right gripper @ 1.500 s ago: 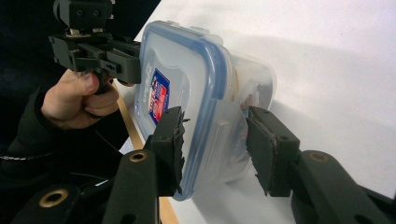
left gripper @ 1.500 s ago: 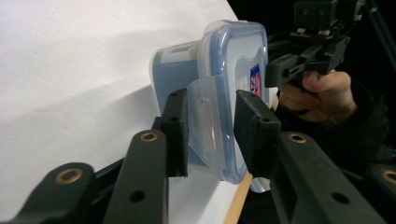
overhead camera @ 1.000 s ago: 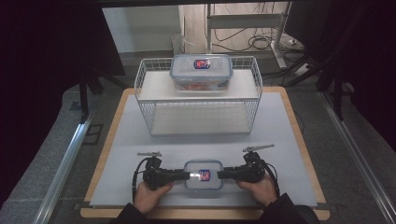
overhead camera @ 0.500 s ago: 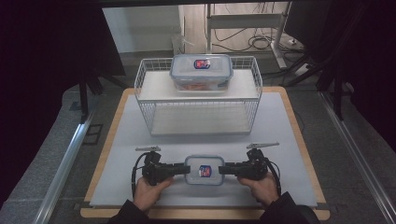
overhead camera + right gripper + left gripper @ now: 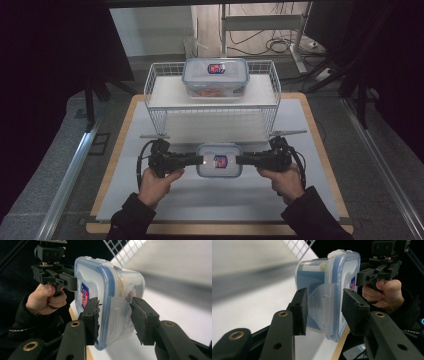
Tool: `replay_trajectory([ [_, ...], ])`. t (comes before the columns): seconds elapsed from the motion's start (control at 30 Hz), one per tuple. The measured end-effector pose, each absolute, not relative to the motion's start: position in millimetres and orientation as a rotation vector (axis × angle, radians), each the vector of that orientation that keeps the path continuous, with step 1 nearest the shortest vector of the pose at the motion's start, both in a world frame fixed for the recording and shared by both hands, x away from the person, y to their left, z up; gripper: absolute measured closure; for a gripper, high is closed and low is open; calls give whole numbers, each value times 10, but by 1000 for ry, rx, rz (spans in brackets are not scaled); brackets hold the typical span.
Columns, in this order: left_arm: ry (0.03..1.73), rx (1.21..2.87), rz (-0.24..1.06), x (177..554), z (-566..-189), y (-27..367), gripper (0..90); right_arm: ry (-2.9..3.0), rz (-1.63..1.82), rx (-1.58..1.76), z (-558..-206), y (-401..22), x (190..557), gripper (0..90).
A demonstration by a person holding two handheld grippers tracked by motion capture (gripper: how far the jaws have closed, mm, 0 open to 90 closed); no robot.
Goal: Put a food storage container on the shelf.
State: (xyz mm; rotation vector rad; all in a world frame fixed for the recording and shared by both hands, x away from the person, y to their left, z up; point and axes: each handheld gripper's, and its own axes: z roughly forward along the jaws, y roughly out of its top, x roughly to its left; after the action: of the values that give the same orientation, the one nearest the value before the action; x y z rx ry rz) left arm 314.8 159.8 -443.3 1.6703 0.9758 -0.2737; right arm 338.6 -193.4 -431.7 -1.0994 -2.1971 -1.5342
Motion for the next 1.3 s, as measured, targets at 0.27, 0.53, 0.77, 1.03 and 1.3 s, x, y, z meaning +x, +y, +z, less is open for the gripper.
replay_trajectory([
  [0.27, 943, 1667, -229, 3407, -3955, 1654, 573, -2221, -1602, -1076, -3845, -1878, 3626, 582],
  [0.53, 942, 1629, -211, 3703, -3561, 1739, 574, -2212, -1653, -1067, -3468, -1808, 3904, 582],
  [0.77, 939, 1605, -202, 3933, -3300, 1763, 575, -2215, -1670, -1067, -3215, -1778, 4123, 582],
  [1.03, 936, 1594, -179, 4187, -2998, 1767, 575, -2190, -1718, -1088, -2920, -1770, 4380, 578],
  [1.3, 937, 1576, -185, 4450, -2832, 1755, 575, -2183, -1750, -1121, -2698, -1775, 4618, 577],
])
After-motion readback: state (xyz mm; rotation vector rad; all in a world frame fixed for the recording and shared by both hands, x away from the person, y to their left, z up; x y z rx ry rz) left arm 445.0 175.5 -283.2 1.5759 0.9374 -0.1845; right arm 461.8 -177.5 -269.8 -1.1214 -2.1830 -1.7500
